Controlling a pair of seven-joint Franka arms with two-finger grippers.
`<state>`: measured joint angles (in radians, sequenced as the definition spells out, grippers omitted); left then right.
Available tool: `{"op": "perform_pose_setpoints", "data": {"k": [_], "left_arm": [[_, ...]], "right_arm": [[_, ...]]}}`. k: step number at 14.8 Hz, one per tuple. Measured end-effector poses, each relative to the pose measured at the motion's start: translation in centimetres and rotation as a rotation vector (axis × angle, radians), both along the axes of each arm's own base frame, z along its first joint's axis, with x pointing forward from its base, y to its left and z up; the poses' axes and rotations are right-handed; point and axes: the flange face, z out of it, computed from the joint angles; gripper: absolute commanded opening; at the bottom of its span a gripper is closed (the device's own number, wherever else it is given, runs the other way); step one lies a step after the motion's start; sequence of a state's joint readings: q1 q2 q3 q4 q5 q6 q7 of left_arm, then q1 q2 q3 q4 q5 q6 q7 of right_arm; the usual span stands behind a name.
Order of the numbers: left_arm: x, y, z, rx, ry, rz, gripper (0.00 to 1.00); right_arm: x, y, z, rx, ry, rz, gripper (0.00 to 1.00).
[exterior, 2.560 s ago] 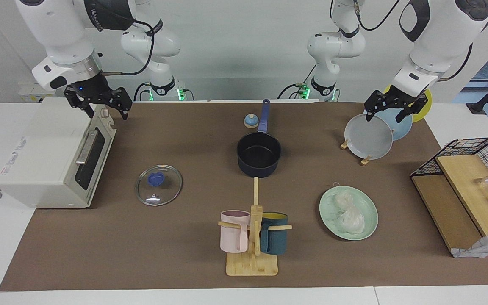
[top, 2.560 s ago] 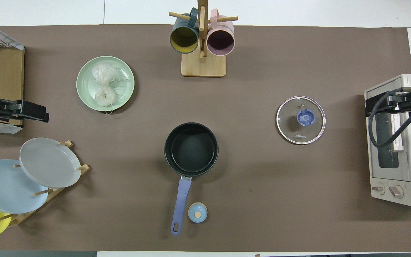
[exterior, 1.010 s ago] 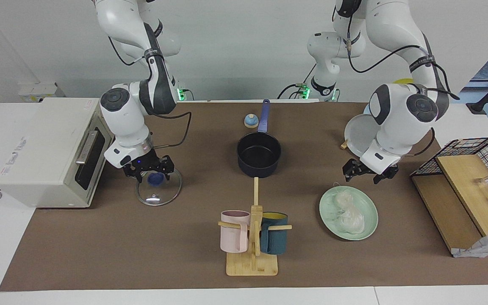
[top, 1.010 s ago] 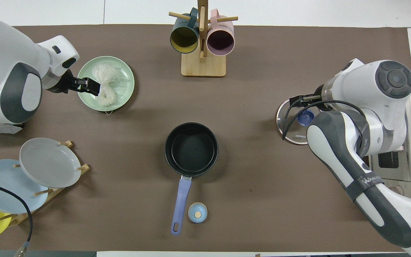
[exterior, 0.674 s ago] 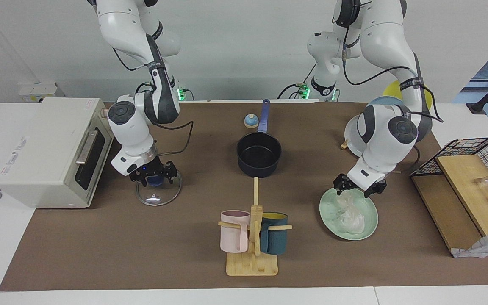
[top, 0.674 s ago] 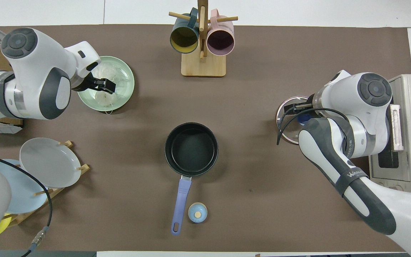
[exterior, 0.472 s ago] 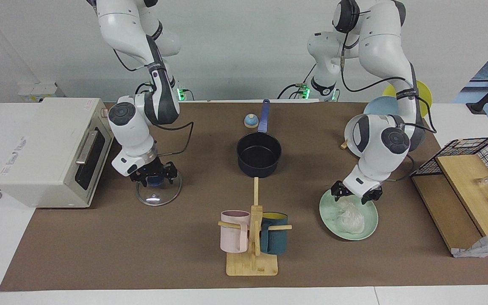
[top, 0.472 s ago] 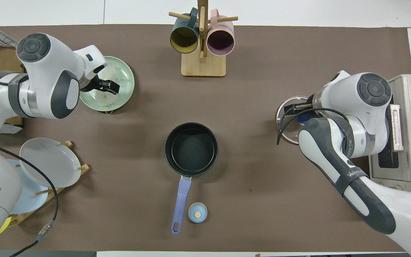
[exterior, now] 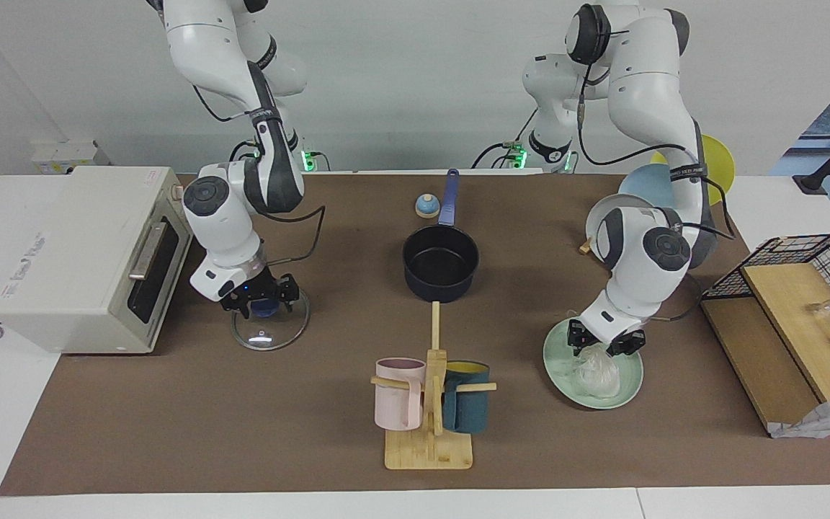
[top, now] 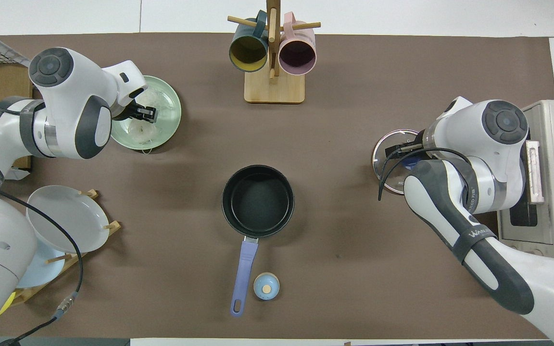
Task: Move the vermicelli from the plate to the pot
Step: 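Carry the vermicelli over the black saucepan with the left gripper and release it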
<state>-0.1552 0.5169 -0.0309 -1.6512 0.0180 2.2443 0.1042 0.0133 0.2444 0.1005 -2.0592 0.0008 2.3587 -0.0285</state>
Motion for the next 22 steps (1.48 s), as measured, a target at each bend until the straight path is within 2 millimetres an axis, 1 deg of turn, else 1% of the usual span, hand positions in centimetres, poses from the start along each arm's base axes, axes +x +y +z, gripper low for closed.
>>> {"op": "perform_pose_setpoints", "data": {"k": [1,2,3,4,5,6,7,8,10,11,12,13,14,16,17,19,22], "left_arm": [[0.2,0.0,0.4,0.001,0.001,-0.002,0.0],[0.5,0.0,1.3,0.002,0.007,-0.002,0.0],[0.8,0.0,2.6,0.001,0.02,0.001,0.0],[1.1,-0.1,4.3,-0.004,0.034,0.006,0.0],[1.3,-0.2,6.4,-0.016,0.051,0.011,0.0],[1.3,-0.4,8.8,-0.032,0.068,0.016,0.0],[1.0,-0.6,11.3,-0.054,0.088,0.019,0.0],[0.3,-0.9,13.6,-0.08,0.109,0.023,0.0],[-1.8,-1.5,18.0,-0.111,0.147,0.045,0.0],[-3.3,-2.3,19.9,-0.112,0.173,0.055,0.0],[-5.0,-3.7,21.5,-0.107,0.203,0.06,0.0],[-6.7,-5.4,22.6,-0.101,0.234,0.063,0.0],[-8.4,-7.6,23.1,-0.093,0.261,0.063,0.0],[-11.6,-12.5,22.8,-0.065,0.298,0.057,0.0],[-13.1,-14.7,22.1,-0.051,0.316,0.058,0.0],[-15.7,-18.3,20.6,-0.041,0.325,0.066,0.0],[-19.6,-22.7,17.4,-0.053,0.291,0.091,0.0]], "right_arm": [[0.0,-0.1,-0.1,0.0,0.002,0.0,0.89],[-0.1,-0.1,-0.1,-0.001,0.003,0.003,0.87],[-0.1,-0.2,-0.2,-0.001,0.004,0.013,0.84],[-0.2,-0.2,-0.2,-0.002,0.006,0.02,0.82],[-0.2,-0.2,-0.3,-0.002,0.009,0.024,0.8],[-0.3,-0.2,-0.4,-0.003,0.014,0.025,0.78],[-0.3,-0.2,-0.4,-0.003,0.016,0.025,0.73],[-0.3,-0.2,-0.4,-0.003,0.019,0.026,0.65],[-0.3,-0.2,-0.4,-0.004,0.02,0.026,0.55],[-0.4,-0.2,-0.4,-0.004,0.021,0.027,0.52],[-0.4,-0.2,-0.4,-0.004,0.022,0.027,0.51],[-0.4,-0.2,-0.4,-0.004,0.024,0.028,0.51],[-0.4,-0.2,-0.4,-0.004,0.026,0.029,0.51],[-0.4,-0.2,-0.4,-0.005,0.034,0.03,0.51],[-0.4,-0.2,-0.2,-0.006,0.044,0.031,0.51],[0.1,-0.1,0.9,-0.007,0.061,0.033,0.51],[0.9,0.2,3.3,-0.009,0.08,0.039,0.51]]}}
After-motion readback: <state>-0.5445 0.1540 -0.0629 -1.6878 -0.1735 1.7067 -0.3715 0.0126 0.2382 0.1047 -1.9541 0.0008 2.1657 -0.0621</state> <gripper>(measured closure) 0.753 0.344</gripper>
